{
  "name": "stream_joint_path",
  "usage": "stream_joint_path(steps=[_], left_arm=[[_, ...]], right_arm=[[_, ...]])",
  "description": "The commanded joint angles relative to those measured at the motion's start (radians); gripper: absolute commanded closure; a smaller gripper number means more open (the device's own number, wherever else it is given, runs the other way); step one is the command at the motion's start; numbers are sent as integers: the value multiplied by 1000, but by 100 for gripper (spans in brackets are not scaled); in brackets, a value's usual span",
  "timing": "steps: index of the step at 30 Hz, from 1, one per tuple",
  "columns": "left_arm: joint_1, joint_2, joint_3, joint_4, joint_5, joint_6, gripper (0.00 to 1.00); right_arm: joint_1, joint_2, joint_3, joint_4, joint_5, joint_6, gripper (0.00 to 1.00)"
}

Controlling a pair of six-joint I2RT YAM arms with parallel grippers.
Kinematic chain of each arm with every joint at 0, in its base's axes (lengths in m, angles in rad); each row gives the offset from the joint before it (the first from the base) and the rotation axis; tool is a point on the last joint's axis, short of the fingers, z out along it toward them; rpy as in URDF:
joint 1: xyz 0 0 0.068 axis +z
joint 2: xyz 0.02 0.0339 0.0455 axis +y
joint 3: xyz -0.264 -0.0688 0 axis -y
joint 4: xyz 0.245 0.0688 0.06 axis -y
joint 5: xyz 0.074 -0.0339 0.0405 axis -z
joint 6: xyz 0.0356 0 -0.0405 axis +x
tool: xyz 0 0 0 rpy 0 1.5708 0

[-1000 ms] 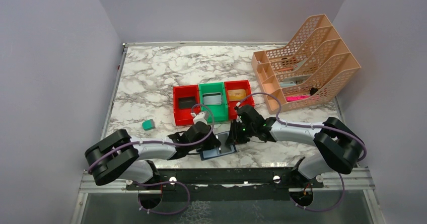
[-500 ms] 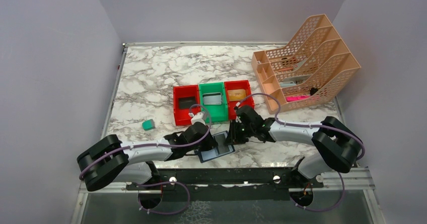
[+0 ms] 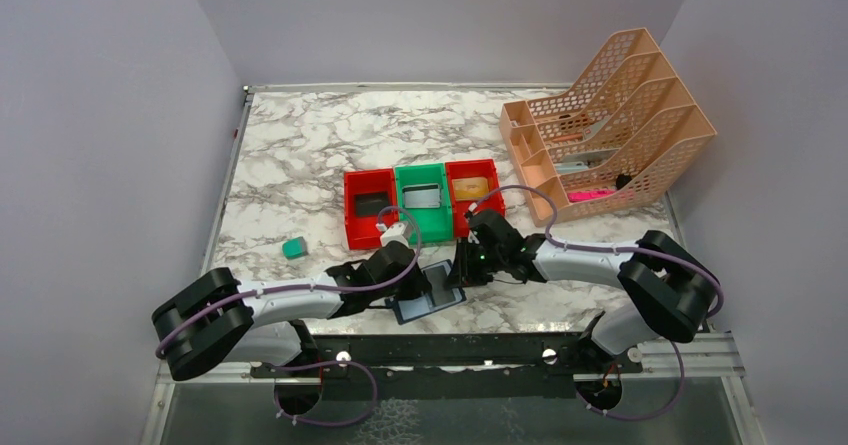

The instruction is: Take the credit cards out of the card holder

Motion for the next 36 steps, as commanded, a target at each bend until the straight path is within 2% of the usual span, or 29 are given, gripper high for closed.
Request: stream_joint_path(steps=[1, 4, 8, 12, 15, 19, 24, 31, 33, 36], left_arm=[[-2, -21, 6, -107, -38, 34, 94], [-1, -34, 0, -109, -28, 35, 91], [-1, -41, -6, -78, -5, 37, 85], [-2, -11, -34, 85, 68, 6, 79], [-3, 38, -19, 124, 94, -22, 80], [-3, 37, -41, 150, 67, -74, 86], [-3, -28, -65, 97, 20, -92, 89], [-3, -142, -88, -1, -36, -89, 89], [-3, -159, -95, -10, -39, -89, 87], [-2, -163, -105, 9, -22, -88, 79]], right_arm=[[-5, 32, -36, -41, 70, 5, 75], [-5, 21, -48, -32, 87, 19, 76], [-5, 24, -47, -22, 80, 11, 85], [-5, 44, -51, 11, 45, 10, 90], [-5, 52, -50, 15, 42, 18, 91], [-5, 49, -43, -19, 57, 27, 91], [-6, 51, -37, -37, 83, 26, 92], [-5, 60, -34, -32, 86, 26, 99], [-5, 57, -34, -27, 83, 26, 99], [-5, 54, -33, -24, 79, 27, 99]])
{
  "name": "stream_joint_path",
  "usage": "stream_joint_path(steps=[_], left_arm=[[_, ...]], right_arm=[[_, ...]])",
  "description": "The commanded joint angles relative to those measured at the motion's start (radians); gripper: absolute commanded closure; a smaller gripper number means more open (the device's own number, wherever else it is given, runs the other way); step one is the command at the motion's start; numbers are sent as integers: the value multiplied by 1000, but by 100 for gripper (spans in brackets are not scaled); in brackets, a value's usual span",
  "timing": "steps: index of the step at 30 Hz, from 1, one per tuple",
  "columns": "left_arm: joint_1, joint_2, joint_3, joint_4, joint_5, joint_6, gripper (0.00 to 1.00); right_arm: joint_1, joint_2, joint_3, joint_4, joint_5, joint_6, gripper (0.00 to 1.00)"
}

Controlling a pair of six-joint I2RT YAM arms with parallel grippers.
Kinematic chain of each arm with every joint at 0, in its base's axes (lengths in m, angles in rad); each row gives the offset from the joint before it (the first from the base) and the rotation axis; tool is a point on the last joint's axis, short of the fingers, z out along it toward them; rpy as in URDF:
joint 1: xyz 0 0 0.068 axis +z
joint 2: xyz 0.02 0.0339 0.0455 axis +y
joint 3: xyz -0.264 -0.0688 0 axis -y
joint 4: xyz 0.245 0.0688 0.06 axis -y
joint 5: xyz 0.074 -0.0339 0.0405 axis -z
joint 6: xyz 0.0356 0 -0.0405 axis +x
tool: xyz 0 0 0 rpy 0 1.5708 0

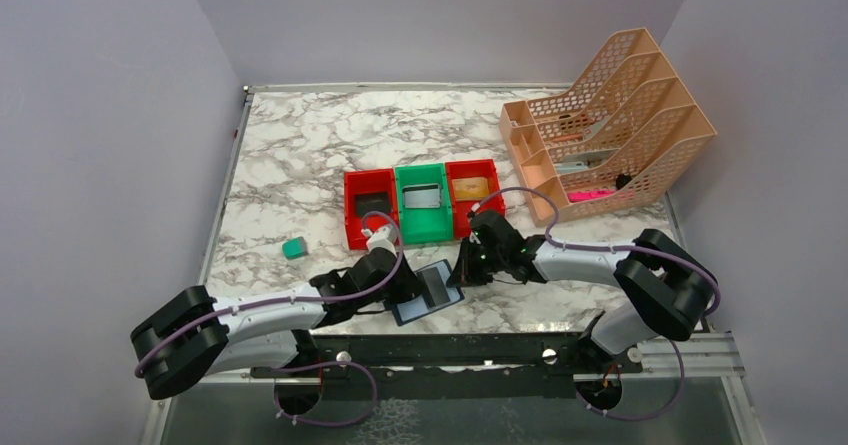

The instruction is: Take the credit cards out of the card holder

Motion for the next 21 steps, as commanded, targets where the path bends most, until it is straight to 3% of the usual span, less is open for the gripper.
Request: stream_joint_path(steps=[1, 10, 21], left_arm=[[-7, -10, -17, 12, -9, -3, 76], [-7, 59, -17, 104, 53, -20, 68], [-7, 97, -65, 39, -36, -96, 63]], right_arm=[[-1, 37, -15, -65, 77, -14, 99], [-1, 39, -16, -49, 57, -6, 99], [-1, 37, -17, -44, 51, -8, 99]])
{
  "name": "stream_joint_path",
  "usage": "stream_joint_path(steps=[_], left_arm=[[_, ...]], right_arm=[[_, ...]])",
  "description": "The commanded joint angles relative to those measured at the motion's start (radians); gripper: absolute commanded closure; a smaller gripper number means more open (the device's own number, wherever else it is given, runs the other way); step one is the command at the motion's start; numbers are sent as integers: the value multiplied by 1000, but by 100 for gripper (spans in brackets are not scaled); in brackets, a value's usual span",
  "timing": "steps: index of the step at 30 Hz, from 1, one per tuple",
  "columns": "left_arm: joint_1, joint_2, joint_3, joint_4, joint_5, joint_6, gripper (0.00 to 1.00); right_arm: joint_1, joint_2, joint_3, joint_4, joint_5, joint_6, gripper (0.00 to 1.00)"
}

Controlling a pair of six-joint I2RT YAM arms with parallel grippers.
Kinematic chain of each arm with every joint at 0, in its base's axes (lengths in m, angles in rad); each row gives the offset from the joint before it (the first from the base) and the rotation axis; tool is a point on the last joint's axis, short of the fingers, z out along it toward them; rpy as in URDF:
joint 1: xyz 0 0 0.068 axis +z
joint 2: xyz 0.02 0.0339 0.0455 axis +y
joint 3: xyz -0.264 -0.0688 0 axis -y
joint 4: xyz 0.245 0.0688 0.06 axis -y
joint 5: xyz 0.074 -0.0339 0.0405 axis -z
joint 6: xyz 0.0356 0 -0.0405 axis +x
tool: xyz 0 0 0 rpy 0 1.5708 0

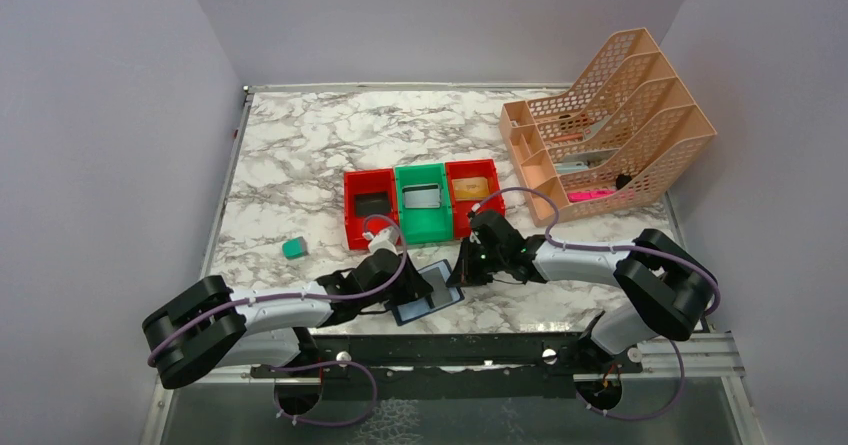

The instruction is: Take the credit cards out of the card holder

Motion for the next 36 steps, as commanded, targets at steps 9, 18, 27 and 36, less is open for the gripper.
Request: stream_joint_path(steps=[9, 18, 27, 36], left_arm=[[-7, 44, -78, 76, 1, 1, 74], [-7, 16, -72, 78, 3, 14, 91], [-7, -115, -74, -98, -69, 24, 92], [-7, -188, -61, -112, -46, 81, 92]], right_arm=[[-1, 35, -1, -37, 32, -46, 99], [-1, 28, -13, -46, 51, -29, 99], [-2, -19, -11, -116, 144, -25, 99], [-1, -66, -50, -128, 135, 18, 99]])
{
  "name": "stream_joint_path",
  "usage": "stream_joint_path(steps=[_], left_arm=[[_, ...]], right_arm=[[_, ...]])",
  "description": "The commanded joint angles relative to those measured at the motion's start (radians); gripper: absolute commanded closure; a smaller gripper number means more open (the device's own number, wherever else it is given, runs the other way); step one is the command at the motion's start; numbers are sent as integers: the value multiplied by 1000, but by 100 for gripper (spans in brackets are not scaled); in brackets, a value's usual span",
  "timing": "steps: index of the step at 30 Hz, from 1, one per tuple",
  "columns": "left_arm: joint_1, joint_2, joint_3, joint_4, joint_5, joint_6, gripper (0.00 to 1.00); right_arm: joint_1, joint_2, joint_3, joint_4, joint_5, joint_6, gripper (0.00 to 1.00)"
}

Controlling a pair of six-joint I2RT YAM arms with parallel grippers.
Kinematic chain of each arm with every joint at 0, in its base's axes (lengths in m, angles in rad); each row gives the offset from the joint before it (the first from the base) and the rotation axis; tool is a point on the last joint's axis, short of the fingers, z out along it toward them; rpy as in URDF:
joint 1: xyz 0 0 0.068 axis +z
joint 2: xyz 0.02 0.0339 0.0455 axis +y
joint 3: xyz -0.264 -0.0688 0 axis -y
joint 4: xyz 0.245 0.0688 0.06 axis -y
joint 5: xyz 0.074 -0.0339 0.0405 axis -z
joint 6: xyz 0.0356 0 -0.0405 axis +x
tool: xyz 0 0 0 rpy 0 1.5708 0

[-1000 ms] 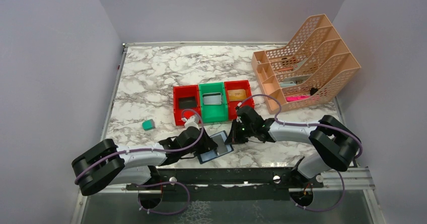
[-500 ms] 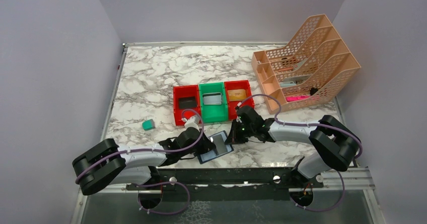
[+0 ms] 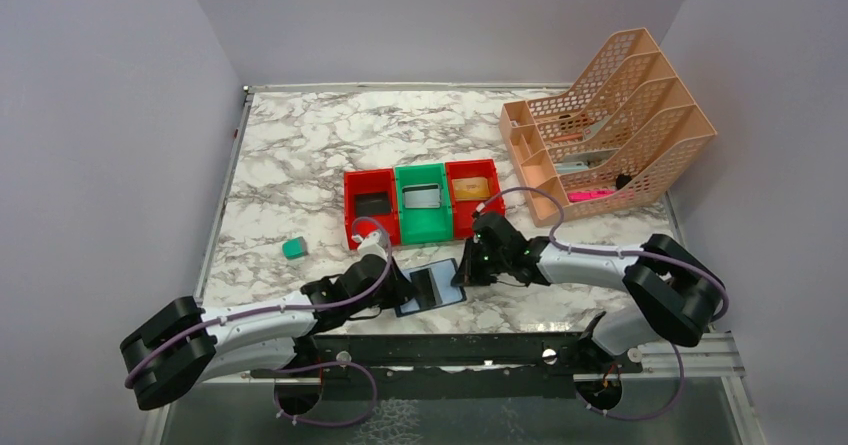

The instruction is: Take the credit cards out of the card holder

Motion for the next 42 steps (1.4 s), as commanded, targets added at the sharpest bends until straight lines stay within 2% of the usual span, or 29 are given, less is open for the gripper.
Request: stream_joint_path(steps=[1, 5, 12, 15, 17, 22, 25, 32, 38, 42], left_arm=[[-6, -7, 11, -19, 2, 71, 92], [-7, 37, 68, -30, 27, 124, 92], [-7, 107, 120, -35, 60, 166, 92], [-6, 112, 124, -33, 64, 169, 92], [-7, 110, 123, -28, 63, 169, 92], [-7, 105, 125, -27, 62, 169, 92], [-6, 109, 127, -24, 69, 170, 92], [-7, 114, 131, 12, 88, 155, 86], [-5, 139, 122, 97, 135, 134, 77], [-7, 175, 116, 159, 173, 108, 75]], right_arm=[[-4, -41, -58, -89, 69, 36, 99], [-3, -140, -140, -42, 35, 76, 95], [-3, -288, -90, -61, 39, -19, 70], [-3, -294, -65, -2, -10, -69, 60], [-3, -260, -50, 46, -56, -91, 58], [-3, -102, -7, 110, -174, -111, 59], [-3, -32, -12, 172, -239, -104, 64], [-3, 45, -45, 197, -229, -76, 71], [-3, 65, -108, 262, -230, -4, 78], [-3, 77, -125, 284, -228, 27, 81]])
